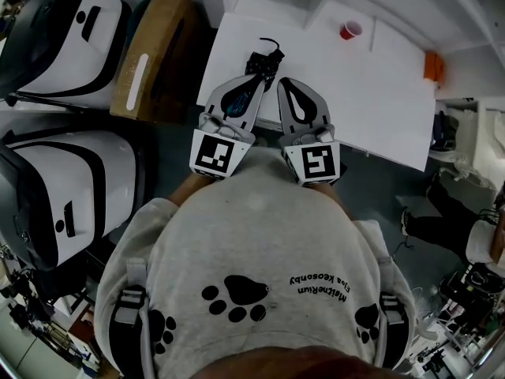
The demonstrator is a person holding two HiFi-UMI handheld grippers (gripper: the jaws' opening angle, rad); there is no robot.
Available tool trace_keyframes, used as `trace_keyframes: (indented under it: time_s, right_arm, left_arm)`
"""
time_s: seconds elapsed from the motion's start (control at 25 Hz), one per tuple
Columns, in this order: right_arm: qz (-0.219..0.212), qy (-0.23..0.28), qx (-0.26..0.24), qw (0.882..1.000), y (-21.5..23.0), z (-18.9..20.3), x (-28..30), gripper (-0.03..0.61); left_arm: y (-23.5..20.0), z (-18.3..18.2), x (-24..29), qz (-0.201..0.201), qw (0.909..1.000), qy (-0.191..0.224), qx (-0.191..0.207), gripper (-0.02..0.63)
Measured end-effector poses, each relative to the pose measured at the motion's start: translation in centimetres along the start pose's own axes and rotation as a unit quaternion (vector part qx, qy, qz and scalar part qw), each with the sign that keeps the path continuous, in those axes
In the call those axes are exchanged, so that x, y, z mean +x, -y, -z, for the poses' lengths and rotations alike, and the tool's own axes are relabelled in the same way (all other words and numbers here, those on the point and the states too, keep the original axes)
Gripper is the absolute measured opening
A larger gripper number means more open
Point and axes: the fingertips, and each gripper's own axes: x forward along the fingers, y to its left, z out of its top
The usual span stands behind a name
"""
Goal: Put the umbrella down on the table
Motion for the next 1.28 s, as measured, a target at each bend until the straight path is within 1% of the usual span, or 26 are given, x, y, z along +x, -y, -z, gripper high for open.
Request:
trace_keyframes:
  time_s: [0.08, 0.12, 0.2, 0.44, 0.64, 0.8, 1.12, 1.28]
  right_arm:
    - [0.004, 0.037, -0.005, 0.999, -0.4, -1.6, 0.0, 0.032]
    - [0.005, 0.047, -0.008, 0.999, -0.5, -2.1, -0.1, 0.032]
    - [0.007, 0.054, -0.011, 0.998, -0.7, -2.4, -0.3, 0.032]
    - [0.013, 0.059, -0.012, 0.998, -0.8, -2.6, -0.3, 0.032]
    - [0.014, 0.046, -0.011, 0.999, -0.8, -2.1, 0.0, 0.032]
    - [0.016, 0.039, -0.006, 0.999, -0.6, -1.6, 0.2, 0.032]
    - [0.007, 0.033, -0.007, 0.999, -1.3, -1.2, 0.2, 0.032]
    - [0.006, 0.031, -0.005, 0.999, -1.4, -1.1, 0.1, 0.032]
  left_arm:
    - [0.1, -1.6, -0.2, -0.002, 0.9990, 0.044, -0.001, 0.020]
    - [0.1, -2.2, -0.2, -0.003, 0.9979, 0.064, -0.005, 0.020]
    - [0.3, -2.7, -0.3, -0.003, 0.9967, 0.081, -0.010, 0.020]
    - [0.0, -2.4, -0.6, -0.003, 0.9964, 0.081, -0.022, 0.020]
    - [-0.2, -2.4, -0.6, -0.003, 0.9959, 0.084, -0.033, 0.020]
    - [-0.2, -2.1, -0.4, 0.000, 0.9964, 0.079, -0.030, 0.020]
    - [-0.1, -1.6, -0.8, 0.000, 0.9974, 0.068, -0.023, 0.020]
    - [0.0, -1.4, -0.9, 0.000, 0.9974, 0.066, -0.027, 0.020]
